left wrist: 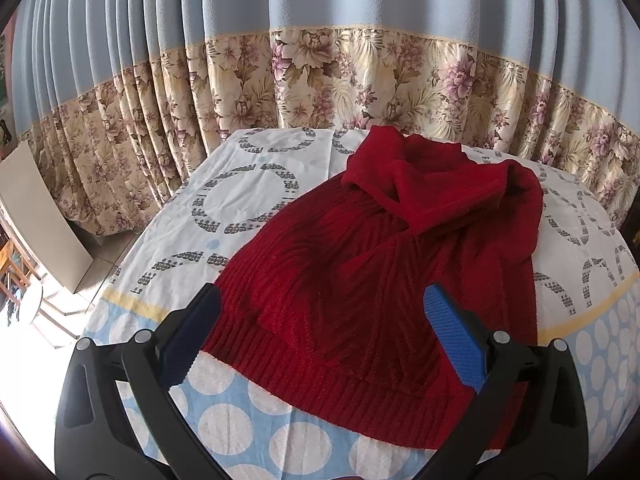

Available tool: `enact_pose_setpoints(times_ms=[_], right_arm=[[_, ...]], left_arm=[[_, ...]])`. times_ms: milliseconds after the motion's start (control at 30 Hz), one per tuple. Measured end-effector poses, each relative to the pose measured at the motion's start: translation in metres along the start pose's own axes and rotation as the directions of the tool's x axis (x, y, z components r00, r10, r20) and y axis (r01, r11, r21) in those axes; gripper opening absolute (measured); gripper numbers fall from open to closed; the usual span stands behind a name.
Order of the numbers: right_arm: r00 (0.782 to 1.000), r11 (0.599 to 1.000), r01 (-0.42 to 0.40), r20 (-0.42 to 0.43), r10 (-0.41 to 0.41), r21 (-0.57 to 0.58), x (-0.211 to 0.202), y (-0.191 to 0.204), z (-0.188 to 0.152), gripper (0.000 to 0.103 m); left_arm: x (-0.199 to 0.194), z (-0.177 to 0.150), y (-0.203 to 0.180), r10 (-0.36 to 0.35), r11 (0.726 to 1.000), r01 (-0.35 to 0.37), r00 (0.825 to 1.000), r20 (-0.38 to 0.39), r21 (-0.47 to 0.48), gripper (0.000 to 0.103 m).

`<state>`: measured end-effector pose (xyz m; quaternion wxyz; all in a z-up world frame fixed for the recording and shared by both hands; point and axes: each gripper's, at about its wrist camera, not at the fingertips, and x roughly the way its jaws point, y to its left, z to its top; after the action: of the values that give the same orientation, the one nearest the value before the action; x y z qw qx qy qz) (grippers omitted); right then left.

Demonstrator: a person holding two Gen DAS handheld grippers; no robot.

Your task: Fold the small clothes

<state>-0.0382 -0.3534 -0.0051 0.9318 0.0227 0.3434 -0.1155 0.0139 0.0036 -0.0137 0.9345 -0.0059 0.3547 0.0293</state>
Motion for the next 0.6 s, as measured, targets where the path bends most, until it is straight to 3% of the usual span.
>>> enact_pose_setpoints(times_ms=[267,400,600], right_arm=[[1.000,1.000,-0.011,-0.006,0.011,-0.012,-0.0002,0.0101,-0.0078,0.101],[0.997,1.000,-0.028,0.067,0.027,0.010,-0.0032,0.0096,-0.0080,0.101],[0.995,0.999,-0.046,0.086,0.043,0.025,-0.0024,0.0101,0.0000,0.101]], left_arm=[[0.0028,-0.0008,0.0017,0.001,1.000,-0.001,1.000,-0.005,-0.003,0.100],[0.0034,0.0004,0.0011,0.003,1.000,-0.003,1.000,-0.004,-0.002,0.100],[0.0058,0.0038,-0.0007,0.002,1.000,-0.002,1.000,-0.005,0.004,0.100]])
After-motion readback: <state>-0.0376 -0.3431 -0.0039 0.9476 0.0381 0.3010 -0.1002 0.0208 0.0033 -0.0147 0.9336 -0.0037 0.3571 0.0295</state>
